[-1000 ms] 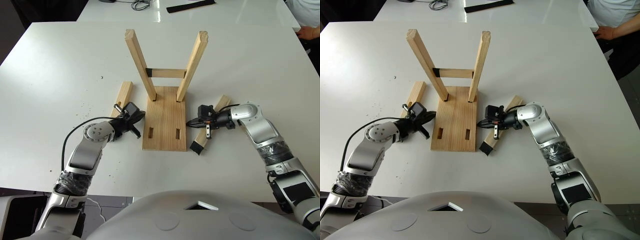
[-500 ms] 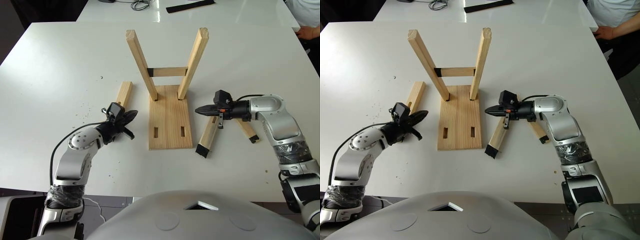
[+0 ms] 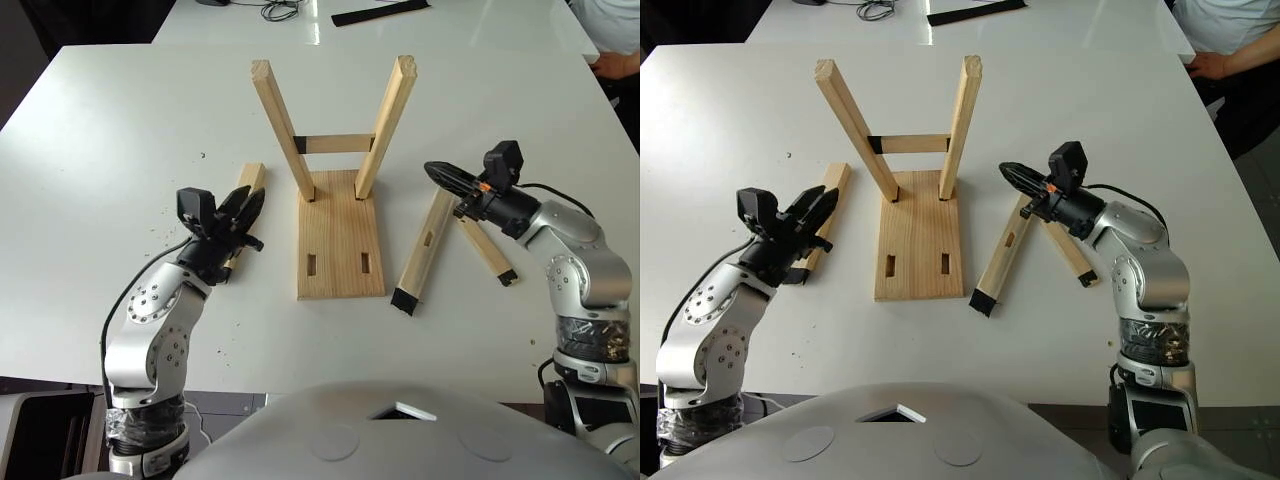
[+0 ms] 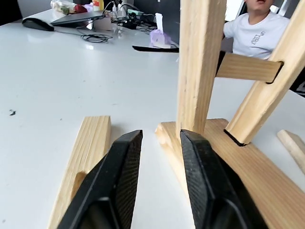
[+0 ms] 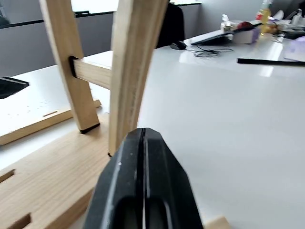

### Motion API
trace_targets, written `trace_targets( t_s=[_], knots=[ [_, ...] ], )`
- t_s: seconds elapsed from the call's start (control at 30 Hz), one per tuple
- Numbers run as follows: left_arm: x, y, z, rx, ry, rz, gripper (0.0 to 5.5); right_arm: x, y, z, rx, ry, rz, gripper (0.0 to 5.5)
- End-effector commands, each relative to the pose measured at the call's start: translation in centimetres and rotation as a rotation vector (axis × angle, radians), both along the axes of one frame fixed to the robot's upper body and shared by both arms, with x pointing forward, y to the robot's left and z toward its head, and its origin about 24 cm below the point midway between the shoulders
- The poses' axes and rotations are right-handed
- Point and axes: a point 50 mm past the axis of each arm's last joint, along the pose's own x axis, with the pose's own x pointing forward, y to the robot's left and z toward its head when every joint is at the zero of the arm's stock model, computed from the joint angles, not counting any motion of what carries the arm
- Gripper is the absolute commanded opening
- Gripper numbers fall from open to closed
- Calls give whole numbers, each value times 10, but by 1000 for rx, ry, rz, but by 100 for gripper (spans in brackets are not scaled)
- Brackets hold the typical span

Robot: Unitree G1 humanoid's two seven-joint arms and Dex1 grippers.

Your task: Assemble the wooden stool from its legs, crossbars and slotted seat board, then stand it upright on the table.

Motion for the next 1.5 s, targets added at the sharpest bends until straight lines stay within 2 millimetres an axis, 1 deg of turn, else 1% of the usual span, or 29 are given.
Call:
trace_targets(
  t_s=[0.03, 0.13, 0.23, 0.3, 0.4, 0.47, 0.53, 0.57, 0.63, 0.73, 0.83, 0.93, 0.97, 1.03, 1.07, 1.13, 1.3, 1.5],
  knots=[
    [-7, 4, -6, 84, 28, 90, 203, 1, -21, -12, -126, 31, -154, 0],
    [-13, -3, -3, 65, 8, 120, 241, -4, -29, -15, -179, 62, -175, 0],
    [-22, -11, -7, 85, 23, 131, 294, -15, -35, -16, -193, 106, -155, 46],
    [-27, -15, -10, 116, 34, 144, 323, -23, -34, -14, -189, 137, -95, 75],
    [-30, -16, -11, 116, 32, 191, 325, -31, -36, -8, -219, 182, 11, 125],
    [-32, -16, -10, 113, 26, 235, 325, -33, -47, -4, -277, 223, 53, 157],
    [-36, -18, -10, 113, 20, 281, 325, -30, -59, -1, -337, 259, 84, 182],
    [-39, -20, -10, 111, 19, 305, 325, -28, -65, 0, -369, 278, 92, 203],
    [-39, -21, -12, 105, 17, 343, 325, -31, -75, 0, -414, 318, 109, 238],
    [-40, -22, -12, 94, 7, 402, 325, -35, -82, -3, -441, 381, 109, 285],
    [-46, -23, -13, 89, 5, 459, 325, -39, -82, -3, -426, 456, 153, 285],
    [-51, -21, -10, 90, -7, 518, 325, -32, -82, 6, -396, 476, 146, 285],
    [-53, -19, -8, 91, -15, 542, 325, -28, -80, 9, -390, 481, 148, 304],
    [-55, -18, -5, 89, -24, 575, 325, -25, -78, 10, -390, 494, 142, 319],
    [-56, -18, -3, 88, -26, 589, 325, -23, -77, 10, -391, 501, 133, 337],
    [-59, -20, -2, 88, -27, 601, 325, -23, -74, 8, -384, 538, 132, 340],
    [-56, -19, -2, 96, -31, 593, 325, -37, -68, -6, -430, 609, 156, 340],
    [-48, -18, -1, 105, -48, 575, 325, -52, -70, -34, -531, 640, 144, 340]
  ],
)
